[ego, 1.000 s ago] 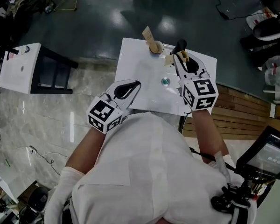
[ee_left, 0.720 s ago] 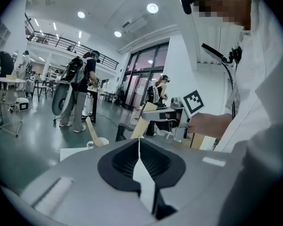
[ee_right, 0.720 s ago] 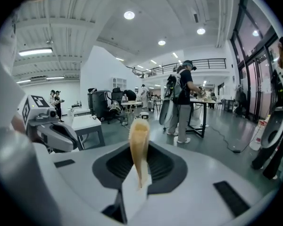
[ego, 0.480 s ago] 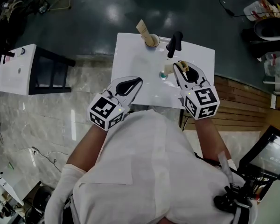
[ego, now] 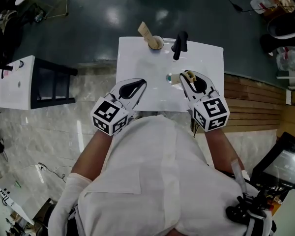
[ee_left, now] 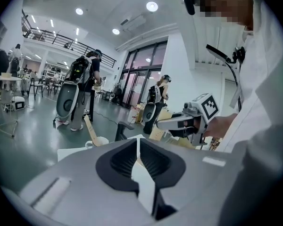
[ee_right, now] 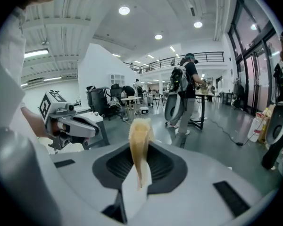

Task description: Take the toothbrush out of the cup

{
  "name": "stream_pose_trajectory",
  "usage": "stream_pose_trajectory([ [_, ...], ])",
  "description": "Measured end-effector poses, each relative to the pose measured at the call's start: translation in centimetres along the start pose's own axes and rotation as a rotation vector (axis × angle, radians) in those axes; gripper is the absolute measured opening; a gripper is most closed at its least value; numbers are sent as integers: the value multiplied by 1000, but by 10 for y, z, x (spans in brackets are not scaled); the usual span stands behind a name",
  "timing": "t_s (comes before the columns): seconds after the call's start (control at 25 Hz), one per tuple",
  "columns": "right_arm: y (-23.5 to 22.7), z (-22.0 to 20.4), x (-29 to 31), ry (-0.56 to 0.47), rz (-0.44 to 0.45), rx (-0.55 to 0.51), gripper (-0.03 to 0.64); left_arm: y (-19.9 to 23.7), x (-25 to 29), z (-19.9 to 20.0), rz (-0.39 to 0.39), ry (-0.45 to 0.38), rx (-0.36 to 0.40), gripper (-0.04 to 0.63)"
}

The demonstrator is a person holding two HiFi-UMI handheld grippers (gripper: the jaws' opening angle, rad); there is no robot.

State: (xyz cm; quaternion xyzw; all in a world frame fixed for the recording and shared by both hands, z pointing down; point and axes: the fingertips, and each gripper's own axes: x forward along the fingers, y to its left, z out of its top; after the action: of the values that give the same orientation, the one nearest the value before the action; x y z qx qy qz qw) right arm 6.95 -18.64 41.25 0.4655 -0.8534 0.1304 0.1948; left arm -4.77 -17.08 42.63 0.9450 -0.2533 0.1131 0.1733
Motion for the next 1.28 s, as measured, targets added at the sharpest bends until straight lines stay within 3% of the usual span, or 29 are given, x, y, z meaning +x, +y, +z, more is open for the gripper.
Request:
stream_pose_trajectory([
  [0.36,-3,-14,-8,37,-57,38,67,55,13,5,39,10,-39,21],
  [0.56,-2,-25,-15,54,-96,71,67,90,32,9,74,15,-30,88],
  [0.8,-6,-38,-28,65,-165,120,67,138,64,17,139,-1,-79,155],
  [1.28,-10,-58,-47,93,-251,180,67,192,128,20,153,11,-165,164],
])
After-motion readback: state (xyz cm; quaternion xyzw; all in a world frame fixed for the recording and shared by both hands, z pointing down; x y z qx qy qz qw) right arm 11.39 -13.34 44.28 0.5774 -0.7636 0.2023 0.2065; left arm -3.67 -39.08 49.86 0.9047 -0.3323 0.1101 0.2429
